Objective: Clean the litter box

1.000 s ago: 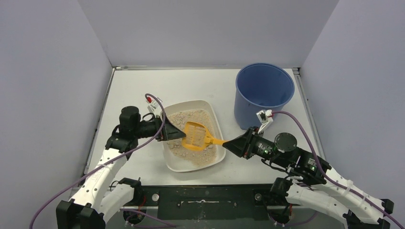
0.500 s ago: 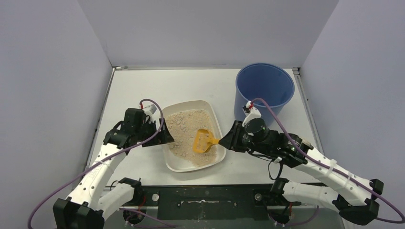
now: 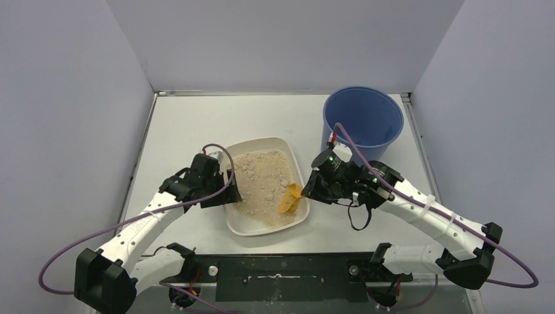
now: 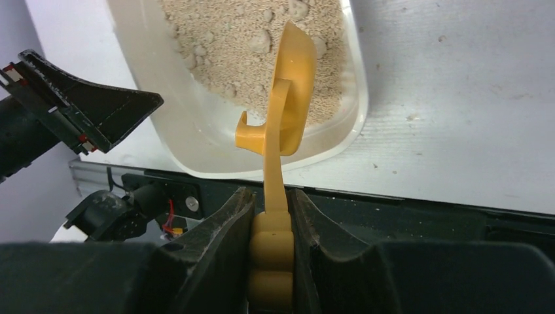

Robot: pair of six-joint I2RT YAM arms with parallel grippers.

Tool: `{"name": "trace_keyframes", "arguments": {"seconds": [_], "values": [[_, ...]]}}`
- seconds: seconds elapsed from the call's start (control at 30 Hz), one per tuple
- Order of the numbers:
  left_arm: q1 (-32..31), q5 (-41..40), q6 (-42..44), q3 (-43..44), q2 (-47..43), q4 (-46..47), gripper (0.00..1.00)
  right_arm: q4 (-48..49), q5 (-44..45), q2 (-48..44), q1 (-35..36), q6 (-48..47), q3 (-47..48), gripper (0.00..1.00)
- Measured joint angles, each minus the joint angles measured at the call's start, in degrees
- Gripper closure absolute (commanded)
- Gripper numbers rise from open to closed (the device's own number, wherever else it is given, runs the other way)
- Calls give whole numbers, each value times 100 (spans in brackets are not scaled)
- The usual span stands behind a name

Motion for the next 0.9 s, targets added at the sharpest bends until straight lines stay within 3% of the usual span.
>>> {"name": "trace_keyframes", "arguments": {"seconds": [0.43, 0.9], "values": [[-424, -186, -671, -728, 424, 986, 40, -739, 61, 796, -46, 195, 385, 100], [-1043, -234, -1145, -1062, 422, 1589, 77, -1152, 422, 1187, -138, 415, 654, 100]]}}
